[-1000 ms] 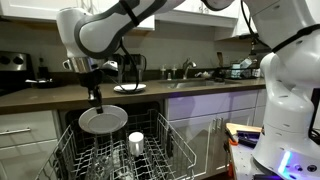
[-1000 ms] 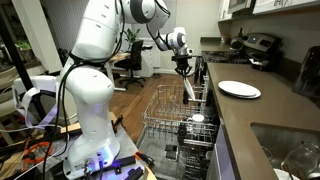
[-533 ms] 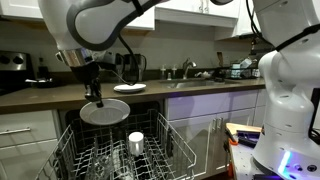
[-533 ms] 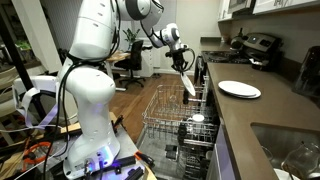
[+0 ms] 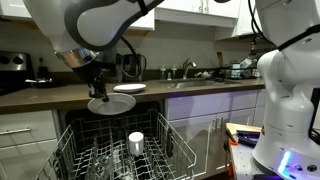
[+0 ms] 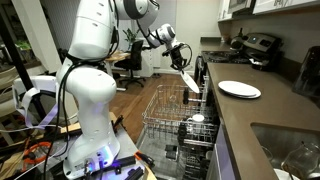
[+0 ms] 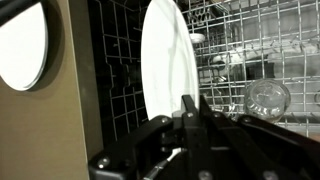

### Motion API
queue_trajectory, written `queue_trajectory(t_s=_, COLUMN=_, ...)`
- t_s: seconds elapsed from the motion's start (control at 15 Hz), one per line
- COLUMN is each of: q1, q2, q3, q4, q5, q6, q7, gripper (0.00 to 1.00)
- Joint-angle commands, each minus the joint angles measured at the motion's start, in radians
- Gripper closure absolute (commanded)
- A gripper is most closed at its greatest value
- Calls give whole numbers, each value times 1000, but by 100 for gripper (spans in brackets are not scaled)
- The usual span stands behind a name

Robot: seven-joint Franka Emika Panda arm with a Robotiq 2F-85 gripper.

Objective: Remove the plate from the plate dryer and put it on top of the two white plates

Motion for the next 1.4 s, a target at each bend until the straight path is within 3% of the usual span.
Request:
queue_trajectory(t_s=0.0, q1=14, q2=-31, q3=-3, q4=-14, q5=-81, q6=-66, q7=53, gripper=94)
queue_trajectory(t_s=0.8, q1=40, q2=-51, q3=35, q4=13, q5=-206, q6=-259, q7=126, gripper=94)
queue_trajectory(t_s=1.33, q1=14, q2=-59, q3=36, q4=6, q5=-292, q6=-287, q7=132, gripper=94)
